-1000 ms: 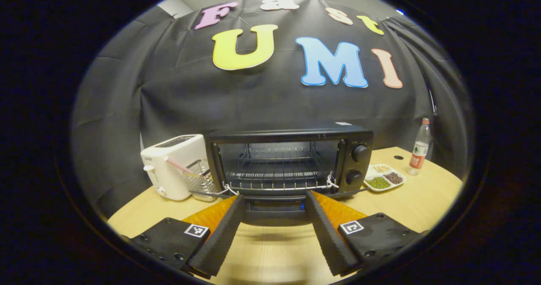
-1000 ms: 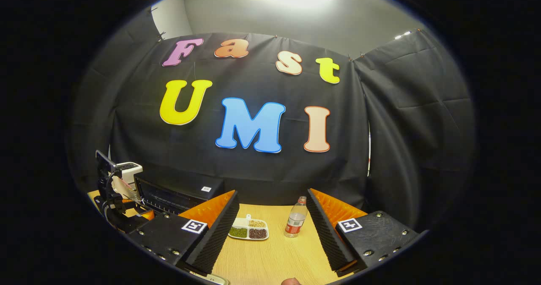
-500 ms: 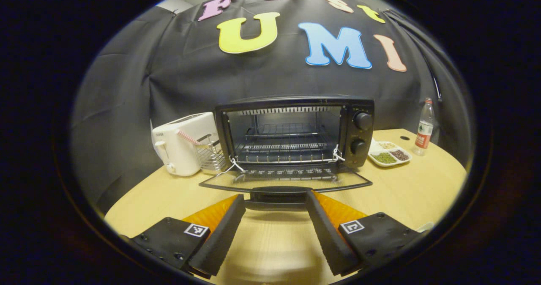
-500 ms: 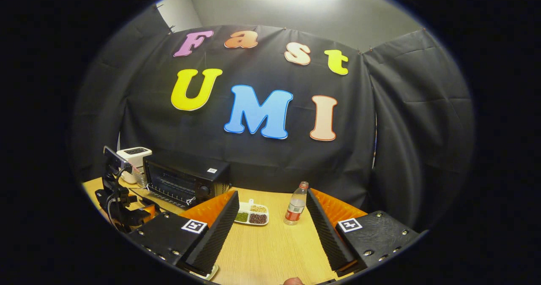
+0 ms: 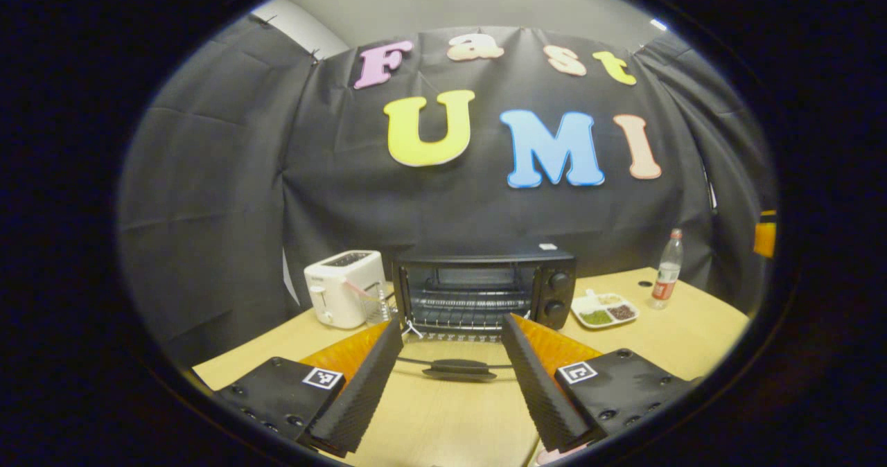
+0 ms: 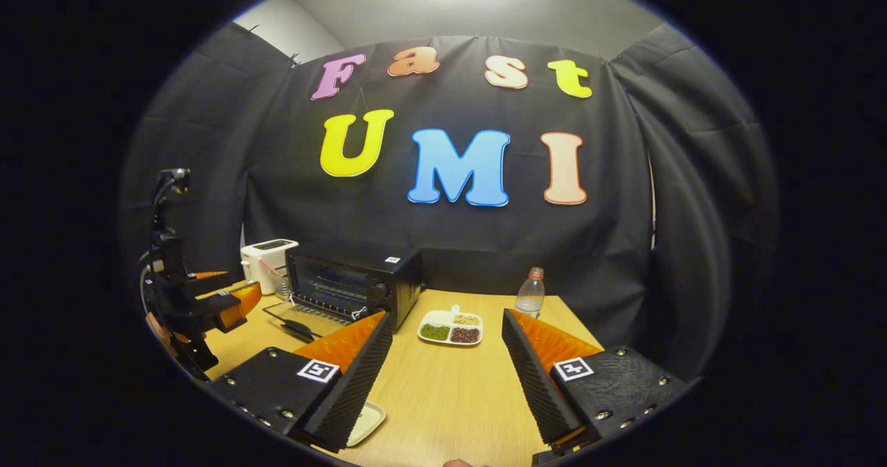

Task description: Open the electric oven with the left hand, put the food in, and close the electric oven.

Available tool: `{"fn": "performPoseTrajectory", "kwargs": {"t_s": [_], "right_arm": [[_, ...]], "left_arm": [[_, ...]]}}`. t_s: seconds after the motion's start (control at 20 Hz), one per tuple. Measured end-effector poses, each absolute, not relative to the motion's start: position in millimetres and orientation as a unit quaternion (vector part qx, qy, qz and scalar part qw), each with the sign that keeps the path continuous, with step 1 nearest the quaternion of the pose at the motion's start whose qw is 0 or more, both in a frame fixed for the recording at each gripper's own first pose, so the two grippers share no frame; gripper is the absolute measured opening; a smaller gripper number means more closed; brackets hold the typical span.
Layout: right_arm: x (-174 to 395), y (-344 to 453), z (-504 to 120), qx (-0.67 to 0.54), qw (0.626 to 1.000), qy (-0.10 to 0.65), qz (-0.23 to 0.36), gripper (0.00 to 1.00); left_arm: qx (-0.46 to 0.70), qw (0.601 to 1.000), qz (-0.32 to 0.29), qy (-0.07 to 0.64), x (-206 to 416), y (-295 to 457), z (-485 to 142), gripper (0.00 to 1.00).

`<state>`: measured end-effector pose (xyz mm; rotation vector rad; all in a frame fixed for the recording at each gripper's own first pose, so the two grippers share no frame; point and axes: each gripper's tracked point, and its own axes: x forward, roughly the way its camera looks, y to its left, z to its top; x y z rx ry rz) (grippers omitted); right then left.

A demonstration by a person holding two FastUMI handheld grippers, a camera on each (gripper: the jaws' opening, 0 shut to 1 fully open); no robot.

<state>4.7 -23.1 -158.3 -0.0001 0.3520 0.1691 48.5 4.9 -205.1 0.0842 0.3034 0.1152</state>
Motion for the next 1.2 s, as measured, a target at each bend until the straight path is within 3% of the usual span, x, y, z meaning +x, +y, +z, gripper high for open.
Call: {"fn": "performPoseTrajectory", "kwargs": {"t_s": [0.35,0.4,0.55,0.6,1.0,1.1,1.2], "right_arm": [[-38.9,16.9,-202.7,0.11,0.929,0.312,0.165,0.98],[-43.5,21.8,-208.6,0.125,0.921,0.327,0.169,0.98],[-55.3,30.1,-230.8,0.166,0.895,0.379,0.167,0.99],[-57.7,32.0,-235.9,0.184,0.887,0.391,0.165,0.98],[-84.5,64.4,-285.2,0.292,0.783,0.522,0.174,0.98],[-88.9,69.3,-298.4,0.299,0.764,0.546,0.172,0.98],[-92.7,75.2,-315.6,0.298,0.743,0.574,0.172,0.98]], "left_arm": [[0.039,0.993,0.044,0.101,-1.8,-12.2,-114.5,0.97],[0.035,0.994,0.043,0.097,-6.5,-13.0,-105.8,0.93],[0.034,0.995,0.038,0.081,-16.9,-12.7,-85.7,1.0],[0.037,0.996,0.034,0.077,-18.8,-13.9,-81.1,0.9],[0.042,0.996,0.027,0.076,-28.0,-3.0,-74.8,1.0],[0.05,0.996,0.029,0.074,-27.4,5.0,-74.1,0.97],[0.052,0.995,0.041,0.074,-28.9,16.0,-74.4,1.0]]}}
